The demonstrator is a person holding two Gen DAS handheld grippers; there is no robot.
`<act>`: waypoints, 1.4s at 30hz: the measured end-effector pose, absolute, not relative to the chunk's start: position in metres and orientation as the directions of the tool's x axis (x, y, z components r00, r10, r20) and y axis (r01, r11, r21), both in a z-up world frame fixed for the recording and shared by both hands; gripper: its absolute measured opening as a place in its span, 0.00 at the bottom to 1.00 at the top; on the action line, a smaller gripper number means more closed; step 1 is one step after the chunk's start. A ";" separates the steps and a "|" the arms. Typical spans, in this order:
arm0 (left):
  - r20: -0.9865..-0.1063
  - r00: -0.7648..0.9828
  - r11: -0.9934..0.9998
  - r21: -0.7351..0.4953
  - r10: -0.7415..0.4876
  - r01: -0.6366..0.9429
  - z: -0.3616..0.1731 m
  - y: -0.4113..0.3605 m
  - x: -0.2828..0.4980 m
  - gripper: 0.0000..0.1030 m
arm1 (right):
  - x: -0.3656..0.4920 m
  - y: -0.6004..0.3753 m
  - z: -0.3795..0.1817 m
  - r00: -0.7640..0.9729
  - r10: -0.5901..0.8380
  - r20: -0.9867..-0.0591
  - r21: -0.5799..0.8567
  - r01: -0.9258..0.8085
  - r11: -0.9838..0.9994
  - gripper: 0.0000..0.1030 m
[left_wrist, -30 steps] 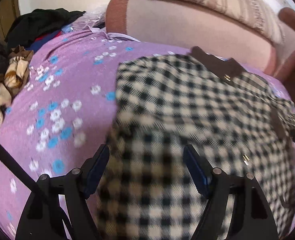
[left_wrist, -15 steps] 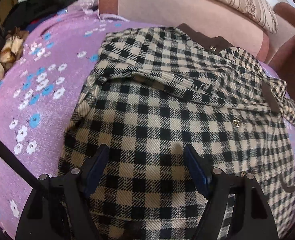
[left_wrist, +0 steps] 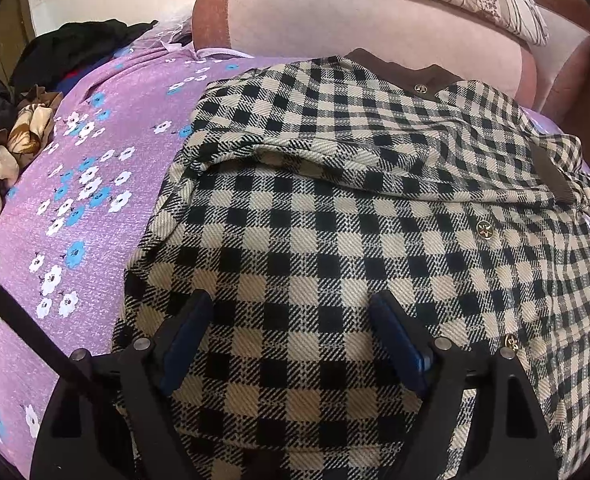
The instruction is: Fold large clothes
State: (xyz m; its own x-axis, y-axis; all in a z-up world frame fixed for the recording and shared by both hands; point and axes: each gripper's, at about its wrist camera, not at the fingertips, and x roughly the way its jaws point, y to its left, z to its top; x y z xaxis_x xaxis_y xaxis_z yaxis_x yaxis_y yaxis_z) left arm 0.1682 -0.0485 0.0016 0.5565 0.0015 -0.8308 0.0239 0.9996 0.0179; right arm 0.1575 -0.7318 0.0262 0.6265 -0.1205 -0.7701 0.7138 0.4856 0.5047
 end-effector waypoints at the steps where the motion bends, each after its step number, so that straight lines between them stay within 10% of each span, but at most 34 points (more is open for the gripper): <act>1: -0.831 0.557 1.000 0.015 -0.003 0.027 0.001 -0.048 0.168 0.81 | 0.159 -0.732 0.027 0.627 -0.114 -0.770 0.506 0.710 0.490 0.12; 27: -0.829 0.559 0.998 0.003 -0.029 0.055 -0.005 -0.052 0.171 0.94 | 0.249 -0.481 0.102 0.681 0.142 -0.719 0.358 0.188 0.915 0.04; 32: -0.827 0.561 0.998 -0.006 -0.038 0.059 -0.005 -0.051 0.171 0.95 | 0.209 -0.576 0.076 0.704 0.024 -0.710 0.502 0.483 0.717 0.51; 42: -0.826 0.563 0.998 0.004 -0.031 0.061 -0.007 -0.053 0.170 0.97 | 0.130 -0.722 0.026 0.688 -0.092 -0.720 0.597 0.682 0.422 0.52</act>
